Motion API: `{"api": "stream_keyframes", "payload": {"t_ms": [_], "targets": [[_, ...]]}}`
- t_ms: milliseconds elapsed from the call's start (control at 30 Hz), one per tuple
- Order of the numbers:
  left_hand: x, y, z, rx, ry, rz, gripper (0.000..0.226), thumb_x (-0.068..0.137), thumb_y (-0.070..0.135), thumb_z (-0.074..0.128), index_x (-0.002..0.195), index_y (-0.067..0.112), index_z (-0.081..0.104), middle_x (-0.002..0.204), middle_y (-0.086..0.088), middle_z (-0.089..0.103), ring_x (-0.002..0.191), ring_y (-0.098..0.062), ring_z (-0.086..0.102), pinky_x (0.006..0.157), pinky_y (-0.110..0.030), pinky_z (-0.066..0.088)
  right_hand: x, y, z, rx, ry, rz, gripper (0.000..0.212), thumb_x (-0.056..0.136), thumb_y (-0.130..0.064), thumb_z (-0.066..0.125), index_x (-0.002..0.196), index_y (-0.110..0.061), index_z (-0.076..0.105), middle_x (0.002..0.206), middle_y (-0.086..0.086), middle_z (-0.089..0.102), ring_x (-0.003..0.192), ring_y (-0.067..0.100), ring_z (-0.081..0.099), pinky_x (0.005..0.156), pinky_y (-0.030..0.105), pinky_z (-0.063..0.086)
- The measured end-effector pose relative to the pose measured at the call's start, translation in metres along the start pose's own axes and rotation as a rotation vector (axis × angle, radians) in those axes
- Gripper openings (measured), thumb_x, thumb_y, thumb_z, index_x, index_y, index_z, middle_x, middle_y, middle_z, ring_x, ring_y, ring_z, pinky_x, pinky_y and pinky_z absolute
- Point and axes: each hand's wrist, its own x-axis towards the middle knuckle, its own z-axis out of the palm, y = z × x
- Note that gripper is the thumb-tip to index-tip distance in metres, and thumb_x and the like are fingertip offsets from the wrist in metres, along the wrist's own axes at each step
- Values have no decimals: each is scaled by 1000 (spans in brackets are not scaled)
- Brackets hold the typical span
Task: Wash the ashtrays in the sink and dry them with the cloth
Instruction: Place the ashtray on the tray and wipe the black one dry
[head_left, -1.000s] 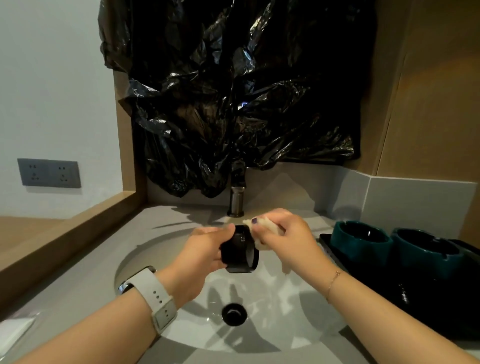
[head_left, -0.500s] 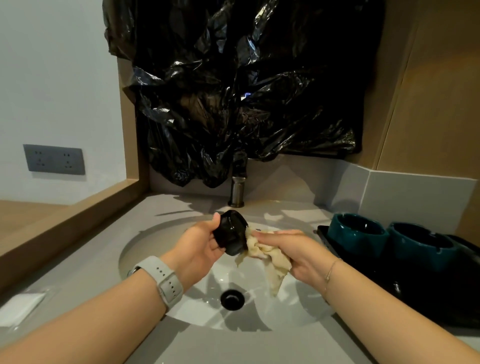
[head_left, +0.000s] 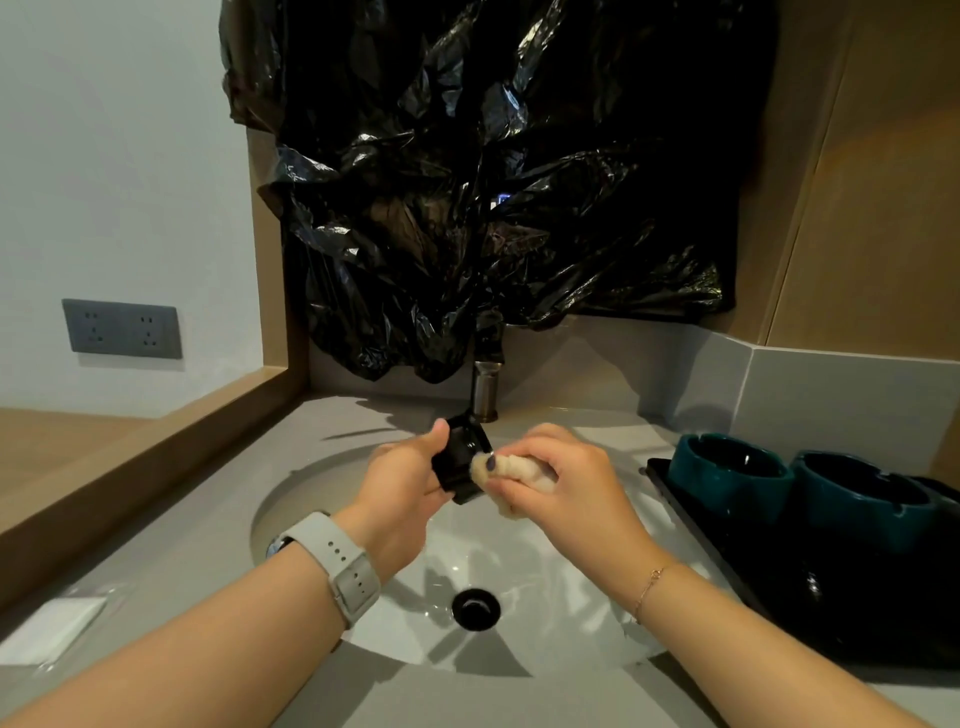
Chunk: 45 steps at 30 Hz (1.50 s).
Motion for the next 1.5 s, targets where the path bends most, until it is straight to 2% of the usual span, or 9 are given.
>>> {"api": "stream_keyframes", "payload": {"t_ms": [133, 300, 467, 667, 833, 933, 1167, 1300, 1500], "targets": [[-2, 18, -4, -227, -28, -107, 28, 104, 13, 45, 129, 7, 55, 137, -13, 58, 126, -27, 55, 104, -42, 40, 3, 14, -9, 190, 31, 396, 20, 86, -24, 69, 79, -6, 63, 75, 2, 59, 60, 11, 53, 55, 21, 42], [-6, 13, 2, -292, -130, -248, 33, 107, 17, 35, 131, 5, 54, 134, -17, 60, 124, -27, 56, 98, -38, 47, 8, 1, -8, 928, 46, 689, 30, 100, -31, 46, 117, -8, 56, 86, 12, 66, 60, 16, 64, 64, 31, 52], [-10, 8, 6, -197, -222, -259, 61, 98, 55, 44, 118, 0, 60, 122, -20, 67, 113, -34, 62, 92, -43, 51, 2, 2, 8, 771, 49, 634, 33, 95, -38, 55, 122, -19, 54, 100, 9, 70, 78, 19, 68, 77, 34, 54], [-18, 0, 16, -416, -197, -431, 40, 96, 34, 59, 115, -1, 61, 109, -26, 67, 95, -38, 63, 74, -45, 48, 14, -10, 0, 769, 67, 483, 15, 94, -39, 55, 104, -36, 66, 103, -2, 74, 98, 16, 69, 94, 49, 51], [-9, 1, 17, -582, -79, -414, 52, 98, 43, 52, 131, 3, 55, 112, -23, 66, 103, -32, 62, 98, -36, 47, -6, -23, 21, 733, -17, 425, 30, 95, -50, 46, 124, -42, 51, 106, -8, 67, 67, 5, 68, 54, 21, 54], [-10, -5, 17, -560, -54, -443, 51, 99, 39, 53, 134, 3, 52, 129, -21, 61, 117, -32, 60, 105, -38, 45, 4, -20, 22, 688, 43, 498, 32, 100, -46, 40, 127, -34, 50, 102, -8, 65, 86, 12, 67, 68, 37, 56], [-13, -6, 18, -486, -57, -397, 48, 98, 35, 56, 132, 2, 51, 115, -21, 64, 96, -32, 63, 85, -36, 48, -9, -21, 20, 716, -10, 619, 29, 102, -43, 34, 126, -32, 46, 99, -2, 63, 103, 27, 62, 95, 52, 46], [-6, -7, 9, -286, -167, -383, 43, 96, 31, 59, 129, 4, 56, 124, -19, 66, 104, -33, 63, 86, -40, 50, 7, -14, 13, 711, 21, 692, 31, 99, -47, 43, 116, -23, 54, 101, 0, 67, 100, 26, 65, 77, 35, 54], [-4, -3, 0, 105, -347, -205, 31, 95, 28, 60, 118, 7, 66, 116, -13, 73, 108, -24, 68, 94, -39, 53, 13, -3, -14, 999, -187, 797, 30, 98, -22, 52, 123, -8, 62, 110, 11, 65, 96, 23, 63, 95, 33, 49]]}}
